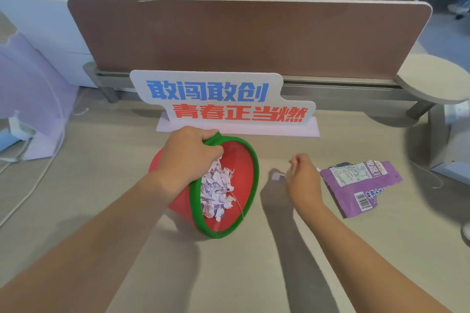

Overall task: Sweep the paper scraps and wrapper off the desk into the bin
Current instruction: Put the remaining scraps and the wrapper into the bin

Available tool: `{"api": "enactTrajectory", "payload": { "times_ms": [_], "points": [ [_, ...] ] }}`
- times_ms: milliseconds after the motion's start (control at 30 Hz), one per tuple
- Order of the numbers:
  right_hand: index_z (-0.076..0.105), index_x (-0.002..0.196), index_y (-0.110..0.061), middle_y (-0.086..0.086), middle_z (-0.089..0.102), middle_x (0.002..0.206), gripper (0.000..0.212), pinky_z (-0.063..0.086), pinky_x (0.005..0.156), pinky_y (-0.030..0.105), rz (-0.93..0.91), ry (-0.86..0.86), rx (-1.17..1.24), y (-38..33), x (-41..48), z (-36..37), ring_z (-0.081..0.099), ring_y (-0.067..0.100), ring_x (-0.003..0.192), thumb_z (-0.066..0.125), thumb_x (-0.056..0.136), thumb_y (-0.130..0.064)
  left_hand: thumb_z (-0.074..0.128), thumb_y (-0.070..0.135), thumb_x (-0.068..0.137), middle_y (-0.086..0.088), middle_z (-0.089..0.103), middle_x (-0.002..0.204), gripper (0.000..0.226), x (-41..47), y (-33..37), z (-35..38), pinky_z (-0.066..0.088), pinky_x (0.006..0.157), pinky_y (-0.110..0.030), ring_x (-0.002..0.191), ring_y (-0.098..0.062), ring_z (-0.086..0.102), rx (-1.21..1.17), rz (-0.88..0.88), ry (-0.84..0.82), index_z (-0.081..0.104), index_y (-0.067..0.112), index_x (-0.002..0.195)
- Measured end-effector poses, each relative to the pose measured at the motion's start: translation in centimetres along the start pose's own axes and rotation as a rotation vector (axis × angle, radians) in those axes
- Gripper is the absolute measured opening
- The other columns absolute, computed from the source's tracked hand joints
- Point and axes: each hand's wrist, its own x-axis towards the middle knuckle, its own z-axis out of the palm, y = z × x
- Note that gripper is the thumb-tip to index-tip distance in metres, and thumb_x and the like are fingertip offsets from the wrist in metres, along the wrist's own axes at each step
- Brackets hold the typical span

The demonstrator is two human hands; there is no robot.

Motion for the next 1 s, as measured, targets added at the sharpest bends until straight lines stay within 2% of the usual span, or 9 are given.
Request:
{"api": "enactTrajectory", "payload": {
  "times_ms": [67, 167, 300, 400, 467, 667, 767, 867, 1000],
  "points": [
    [0.052, 0.093, -0.008, 0.014, 0.061, 0.085, 0.015, 0.034, 0.061, 0.029, -0.112, 0.023, 0.120, -3.6, -1.8, 0.7, 0.052, 0.026, 0.072, 0.037, 0.095, -0.011, 0.067, 0.021, 0.074, 0.004, 0.072, 0.106, 0.042, 0.1, 0.6, 0.3, 0.037, 0.068, -0.013, 0.079, -0.005, 0.054, -0.010, 0.012, -0.010, 0.066, 0.023, 0.116],
    [0.058, 0.095, -0.009, 0.012, 0.065, 0.087, 0.017, 0.038, 0.066, 0.030, -0.265, -0.102, 0.213, -6.8, -3.7, 3.0, 0.056, 0.023, 0.077, 0.042, 0.094, -0.016, 0.067, 0.020, 0.075, 0.003, 0.073, 0.104, 0.041, 0.1, 1.7, 1.0, 0.035, 0.054, -0.005, 0.073, -0.004, 0.054, -0.030, 0.029, -0.039, 0.066, 0.024, 0.116],
    [0.060, 0.088, -0.010, 0.019, 0.061, 0.085, 0.028, 0.036, 0.066, 0.037, -0.413, -0.230, 0.013, -6.6, -4.3, 4.9, 0.053, 0.034, 0.080, 0.041, 0.091, -0.031, 0.067, 0.019, 0.074, 0.001, 0.073, 0.102, 0.037, 0.3, 2.7, 1.7, 0.037, 0.066, -0.011, 0.080, -0.006, 0.057, -0.071, 0.032, -0.045, 0.069, 0.024, 0.110],
    [0.062, 0.106, -0.019, 0.016, 0.057, 0.092, 0.050, 0.034, 0.074, 0.036, -0.414, -0.195, -0.147, -5.6, -4.8, 4.2, 0.048, 0.031, 0.087, 0.029, 0.087, -0.050, 0.067, 0.019, 0.074, 0.003, 0.073, 0.100, 0.035, 0.7, 2.9, 2.0, 0.034, 0.056, -0.005, 0.073, -0.005, 0.057, -0.076, 0.035, -0.061, 0.070, 0.024, 0.109],
    [0.060, 0.114, -0.019, 0.014, 0.059, 0.097, 0.044, 0.034, 0.079, 0.033, -0.362, -0.128, -0.087, -4.9, -4.4, 3.0, 0.049, 0.029, 0.093, 0.034, 0.090, -0.045, 0.067, 0.019, 0.074, 0.003, 0.074, 0.099, 0.035, 1.1, 2.9, 1.9, 0.035, 0.052, -0.001, 0.069, -0.003, 0.056, -0.077, 0.046, -0.069, 0.071, 0.023, 0.108],
    [0.068, 0.100, -0.017, -0.001, 0.061, 0.090, 0.018, 0.036, 0.071, 0.013, -0.224, -0.034, 0.133, -0.9, -3.0, 0.2, 0.051, 0.010, 0.088, 0.053, 0.090, -0.017, 0.067, 0.019, 0.076, 0.005, 0.073, 0.100, 0.029, 1.5, 2.6, 1.4, 0.035, 0.050, -0.003, 0.063, 0.005, 0.053, -0.072, 0.059, -0.069, 0.073, 0.022, 0.104],
    [0.065, 0.089, -0.016, 0.001, 0.059, 0.090, 0.011, 0.039, 0.074, 0.023, -0.080, 0.111, 0.103, 2.4, -2.7, -0.1, 0.052, 0.016, 0.087, 0.054, 0.089, -0.017, 0.066, 0.018, 0.075, 0.007, 0.073, 0.087, 0.026, 1.7, 2.5, 1.1, 0.035, 0.048, -0.001, 0.058, 0.004, 0.053, -0.050, 0.068, -0.073, 0.075, 0.022, 0.099],
    [0.060, 0.101, -0.015, 0.004, 0.047, 0.102, 0.019, 0.041, 0.079, 0.028, 0.056, 0.020, -0.114, 6.3, -3.2, 0.5, 0.050, 0.021, 0.090, 0.060, 0.084, -0.024, 0.065, 0.020, 0.075, 0.017, 0.064, 0.066, 0.031, 1.9, 2.1, 0.8, 0.040, 0.048, -0.008, 0.056, -0.002, 0.059, -0.014, 0.030, -0.089, 0.073, 0.024, 0.104],
    [0.059, 0.083, -0.011, 0.006, 0.052, 0.086, 0.004, 0.036, 0.067, 0.028, -0.062, -0.126, -0.281, 9.4, -2.8, 1.1, 0.053, 0.028, 0.082, 0.057, 0.087, -0.010, 0.062, 0.024, 0.074, 0.013, 0.065, 0.069, 0.036, 2.2, 1.1, 0.6, 0.035, 0.046, -0.009, 0.058, -0.001, 0.060, 0.056, 0.028, -0.089, 0.070, 0.027, 0.109]
  ]
}}
